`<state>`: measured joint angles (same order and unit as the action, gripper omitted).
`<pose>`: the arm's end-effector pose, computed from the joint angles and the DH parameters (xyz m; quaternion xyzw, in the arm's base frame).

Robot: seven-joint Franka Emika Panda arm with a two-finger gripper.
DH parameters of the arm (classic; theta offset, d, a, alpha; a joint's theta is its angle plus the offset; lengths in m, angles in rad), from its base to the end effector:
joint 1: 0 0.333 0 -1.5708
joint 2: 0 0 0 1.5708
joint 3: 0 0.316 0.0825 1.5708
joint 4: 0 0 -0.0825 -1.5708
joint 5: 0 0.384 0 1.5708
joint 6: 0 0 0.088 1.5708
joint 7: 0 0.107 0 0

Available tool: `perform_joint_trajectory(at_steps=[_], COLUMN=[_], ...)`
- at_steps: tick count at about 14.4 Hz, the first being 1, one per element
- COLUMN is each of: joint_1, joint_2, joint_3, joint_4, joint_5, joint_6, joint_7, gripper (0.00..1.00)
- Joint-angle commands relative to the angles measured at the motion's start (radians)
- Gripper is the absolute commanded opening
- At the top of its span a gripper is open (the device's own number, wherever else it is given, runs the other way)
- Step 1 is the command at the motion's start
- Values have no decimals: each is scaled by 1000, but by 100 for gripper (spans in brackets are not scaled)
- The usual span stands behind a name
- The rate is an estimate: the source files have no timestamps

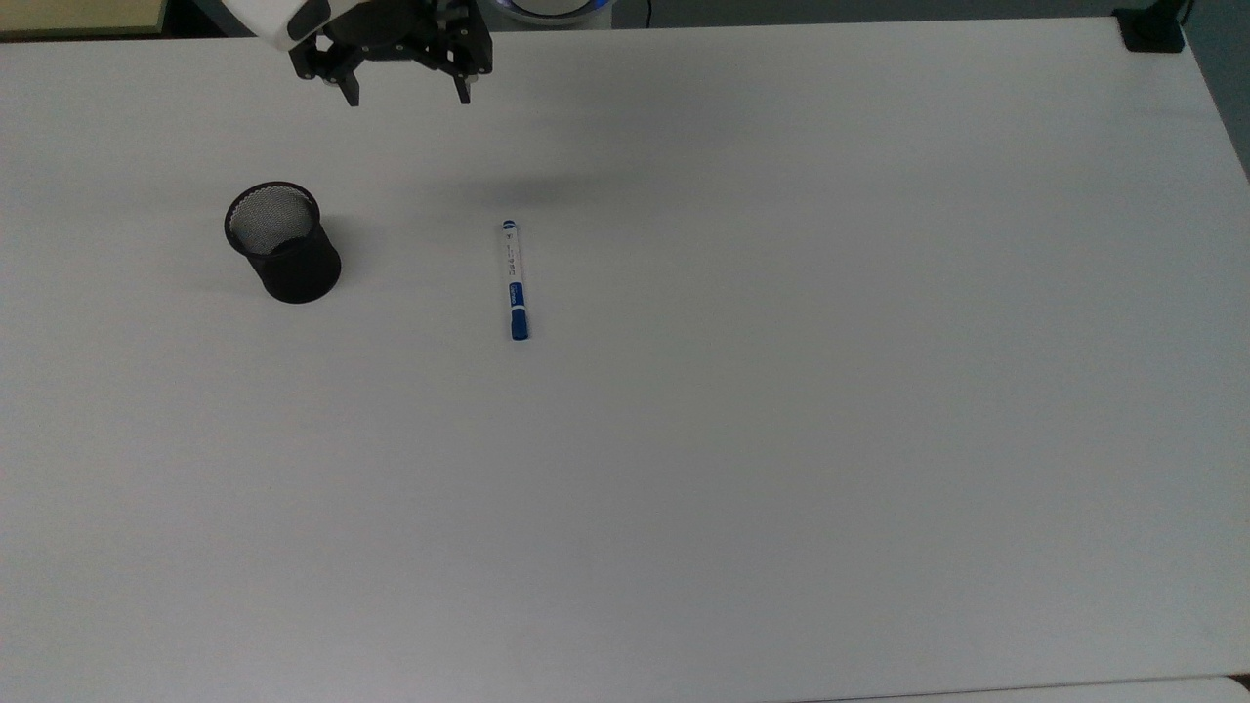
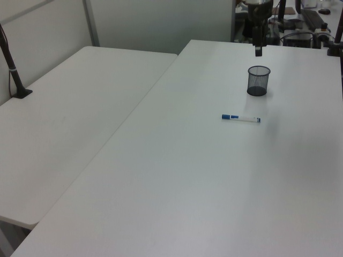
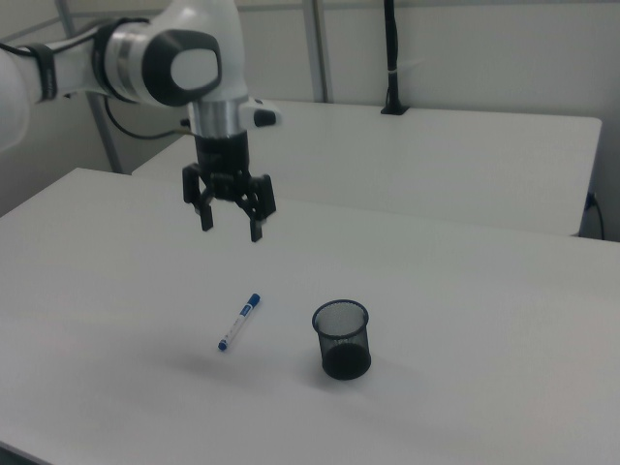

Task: Insert the marker
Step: 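Move the open gripper down over the blue-capped white marker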

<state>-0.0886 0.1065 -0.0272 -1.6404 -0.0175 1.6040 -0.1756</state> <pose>0.5760 -0.0682 0.5340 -0.9969 -0.0307 0.0721 0.0003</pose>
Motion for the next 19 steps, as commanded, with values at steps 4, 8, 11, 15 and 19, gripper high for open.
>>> perform_joint_trajectory(at_steps=[4,8,11,15,19], joint_1=[7,49,75,112,131], joint_2=[102,191,206,211,234], joint_3=[1,0,0,-2,-2], joint_4=[2,-9,-70,-127,-148], joint_5=[-7,-7,-15,-22,-35], joint_6=[112,252,384,442,445], joint_7=[-21,48,108,116,116], gripper=[100,100,100,100,94])
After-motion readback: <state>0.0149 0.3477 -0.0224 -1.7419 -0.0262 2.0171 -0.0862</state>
